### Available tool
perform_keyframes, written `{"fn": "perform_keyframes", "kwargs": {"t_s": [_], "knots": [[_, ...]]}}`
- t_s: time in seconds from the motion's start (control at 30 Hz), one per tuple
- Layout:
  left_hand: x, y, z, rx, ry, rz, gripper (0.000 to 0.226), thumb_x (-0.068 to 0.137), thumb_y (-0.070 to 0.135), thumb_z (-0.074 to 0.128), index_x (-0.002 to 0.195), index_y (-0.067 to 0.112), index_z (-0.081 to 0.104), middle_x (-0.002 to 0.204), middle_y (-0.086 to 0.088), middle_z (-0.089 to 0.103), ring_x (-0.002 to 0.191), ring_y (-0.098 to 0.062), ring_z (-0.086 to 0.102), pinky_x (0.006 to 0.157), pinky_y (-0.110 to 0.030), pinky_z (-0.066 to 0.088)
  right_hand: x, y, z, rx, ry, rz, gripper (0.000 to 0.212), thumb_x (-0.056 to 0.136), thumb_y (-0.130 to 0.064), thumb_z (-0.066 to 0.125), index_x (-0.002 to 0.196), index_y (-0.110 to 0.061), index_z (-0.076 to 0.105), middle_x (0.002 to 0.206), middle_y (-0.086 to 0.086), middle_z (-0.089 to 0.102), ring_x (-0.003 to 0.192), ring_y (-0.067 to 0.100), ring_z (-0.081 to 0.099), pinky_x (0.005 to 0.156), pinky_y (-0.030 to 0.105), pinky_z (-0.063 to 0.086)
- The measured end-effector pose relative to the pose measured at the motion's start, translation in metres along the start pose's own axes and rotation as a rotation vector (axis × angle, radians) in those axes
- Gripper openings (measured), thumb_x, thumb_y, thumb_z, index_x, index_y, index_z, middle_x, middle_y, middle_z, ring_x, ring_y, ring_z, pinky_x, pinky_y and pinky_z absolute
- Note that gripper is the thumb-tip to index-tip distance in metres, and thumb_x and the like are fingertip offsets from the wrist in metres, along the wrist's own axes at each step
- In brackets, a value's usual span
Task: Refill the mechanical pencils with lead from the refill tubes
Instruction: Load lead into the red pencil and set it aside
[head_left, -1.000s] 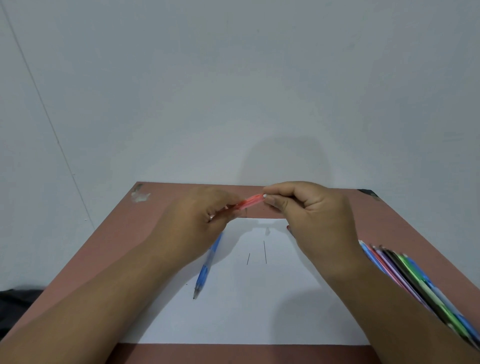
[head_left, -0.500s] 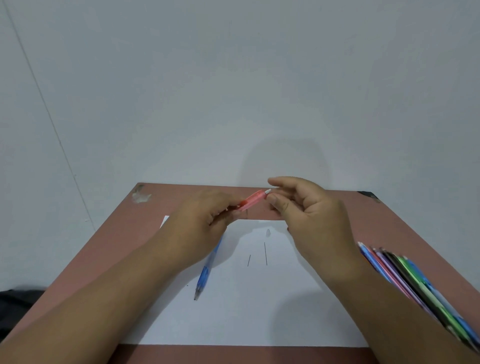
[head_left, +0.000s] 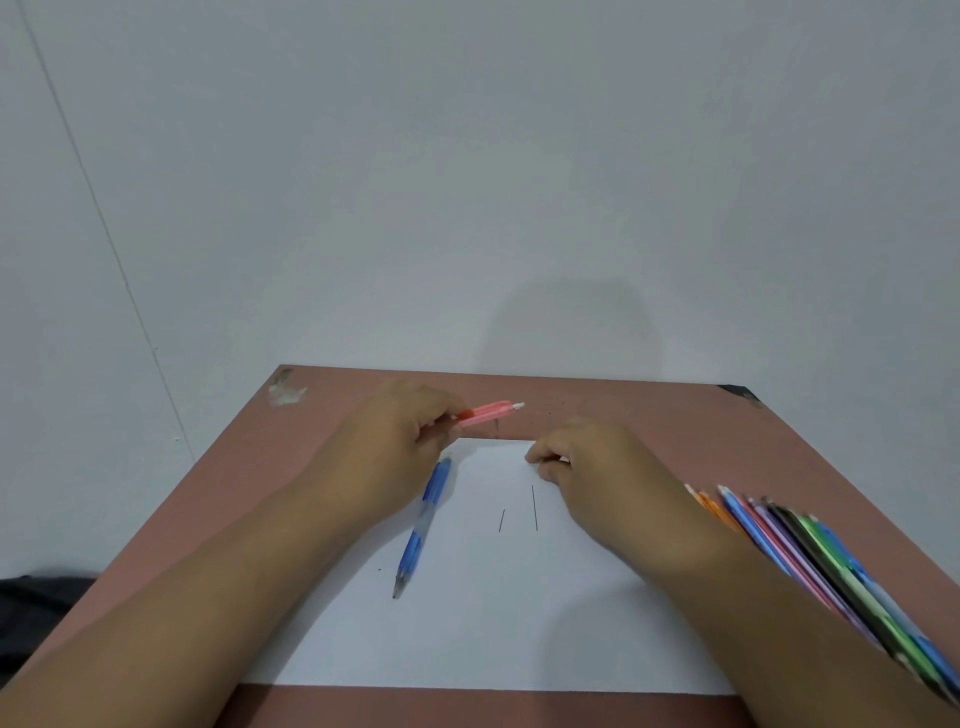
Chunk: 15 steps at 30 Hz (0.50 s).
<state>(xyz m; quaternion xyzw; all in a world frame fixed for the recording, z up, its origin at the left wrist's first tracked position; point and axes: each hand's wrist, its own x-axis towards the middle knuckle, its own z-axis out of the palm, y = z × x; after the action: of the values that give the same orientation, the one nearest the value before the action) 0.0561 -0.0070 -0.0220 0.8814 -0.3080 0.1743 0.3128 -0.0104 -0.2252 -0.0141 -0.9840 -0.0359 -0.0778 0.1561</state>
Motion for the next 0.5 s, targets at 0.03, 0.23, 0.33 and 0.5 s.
{"fn": "perform_keyframes", "kwargs": {"t_s": [0.03, 0.23, 0.33, 0.5], "knots": [[0.000, 0.000, 0.000, 0.001, -0.010, 0.004, 0.013, 0.097, 0.018, 0.062, 0.097, 0.024, 0.074, 0.083, 0.010, 0.065, 0.083, -0.007, 0.055, 0.075, -0.037, 0.051, -0.001, -0.001, -0.001, 0.022, 0.009, 0.012, 0.021, 0.099, -0.008, 0.059, 0.106, -0.014, 0.077, 0.106, 0.001, 0.071, 0.099, 0.019, 0.063, 0.086, 0.030, 0.049], [0.000, 0.000, 0.001, -0.009, -0.024, 0.014, 0.012, 0.096, 0.017, 0.063, 0.094, 0.022, 0.074, 0.084, 0.008, 0.066, 0.083, -0.010, 0.056, 0.076, -0.041, 0.051, -0.008, -0.008, -0.008, 0.585, 0.354, 0.180, 0.012, 0.096, -0.021, 0.068, 0.096, -0.028, 0.079, 0.081, -0.018, 0.073, 0.077, -0.003, 0.065, 0.065, 0.008, 0.044], [0.000, 0.003, -0.001, -0.027, -0.016, 0.022, 0.013, 0.096, 0.016, 0.065, 0.098, 0.024, 0.075, 0.085, 0.012, 0.066, 0.086, -0.005, 0.055, 0.075, -0.029, 0.049, -0.009, -0.017, -0.010, 0.985, 0.337, 0.251, 0.015, 0.096, -0.014, 0.068, 0.095, -0.024, 0.078, 0.084, -0.008, 0.078, 0.080, 0.006, 0.073, 0.077, 0.021, 0.056], [0.000, 0.008, -0.002, -0.053, -0.003, 0.023, 0.014, 0.095, 0.015, 0.066, 0.103, 0.023, 0.076, 0.084, 0.017, 0.063, 0.095, 0.001, 0.050, 0.070, -0.009, 0.039, -0.009, -0.025, -0.011, 1.247, 0.299, 0.271, 0.018, 0.096, -0.001, 0.065, 0.094, -0.014, 0.078, 0.089, 0.006, 0.079, 0.088, 0.015, 0.076, 0.080, 0.028, 0.058]]}}
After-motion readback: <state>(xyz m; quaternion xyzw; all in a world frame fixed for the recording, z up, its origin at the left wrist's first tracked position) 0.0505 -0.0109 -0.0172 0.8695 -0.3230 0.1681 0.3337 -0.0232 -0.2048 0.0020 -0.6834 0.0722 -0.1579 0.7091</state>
